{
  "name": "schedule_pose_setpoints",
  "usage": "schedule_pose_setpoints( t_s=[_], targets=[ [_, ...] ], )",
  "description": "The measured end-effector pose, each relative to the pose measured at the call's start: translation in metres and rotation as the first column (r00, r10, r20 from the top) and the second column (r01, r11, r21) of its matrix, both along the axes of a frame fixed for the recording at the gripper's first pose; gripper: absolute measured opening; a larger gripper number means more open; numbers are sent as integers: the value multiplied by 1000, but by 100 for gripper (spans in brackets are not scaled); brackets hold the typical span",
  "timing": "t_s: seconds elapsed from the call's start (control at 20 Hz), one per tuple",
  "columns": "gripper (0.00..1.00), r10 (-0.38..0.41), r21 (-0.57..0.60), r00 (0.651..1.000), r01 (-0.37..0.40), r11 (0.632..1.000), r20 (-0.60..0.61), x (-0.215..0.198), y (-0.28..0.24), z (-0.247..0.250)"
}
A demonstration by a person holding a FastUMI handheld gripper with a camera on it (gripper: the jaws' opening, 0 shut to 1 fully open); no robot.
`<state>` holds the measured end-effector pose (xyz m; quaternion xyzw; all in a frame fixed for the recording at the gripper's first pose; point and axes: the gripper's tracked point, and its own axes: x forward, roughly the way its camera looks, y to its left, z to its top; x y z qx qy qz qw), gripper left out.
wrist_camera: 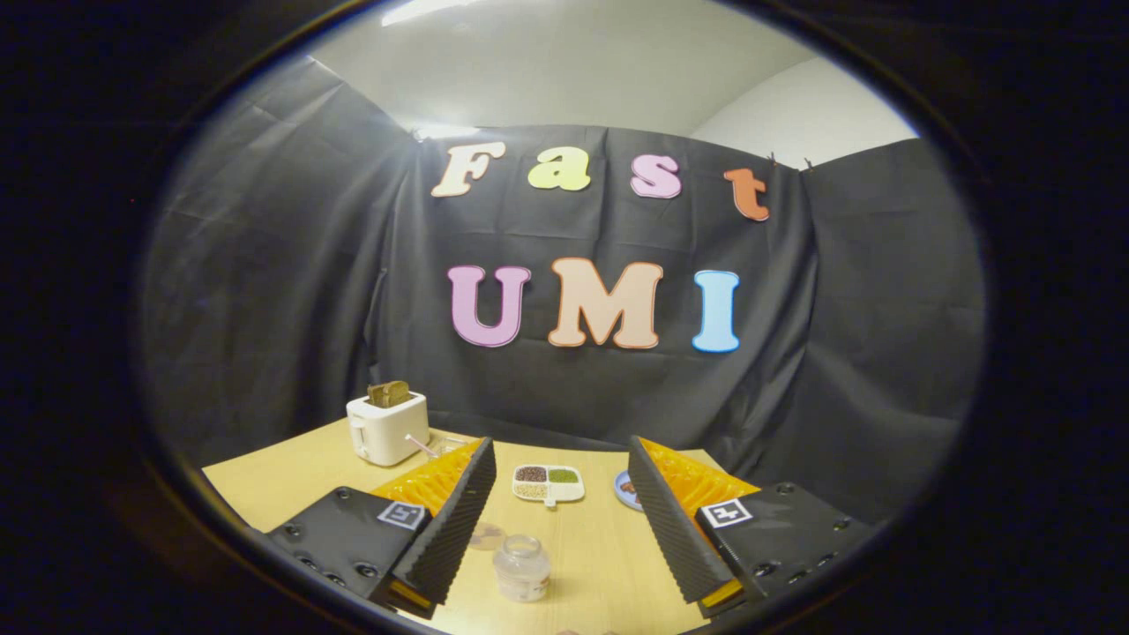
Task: Take the bottle from table, then pour the juice into the cup, finally place the bottle on the coaster
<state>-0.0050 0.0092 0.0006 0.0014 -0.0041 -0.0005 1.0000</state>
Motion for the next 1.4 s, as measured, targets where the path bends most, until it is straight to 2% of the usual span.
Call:
schedule_pose_setpoints(
  t_s=[0.3, 0.85, 1.4],
  targets=[
    [97, 0, 15, 1000, 0, 1000, -3, -2, 1, -5],
    [96, 55, 4, 998, -55, 998, -6, -7, 29, -22],
    [97, 101, 83, 992, -95, 992, -70, -7, 44, -97]
  ],
)
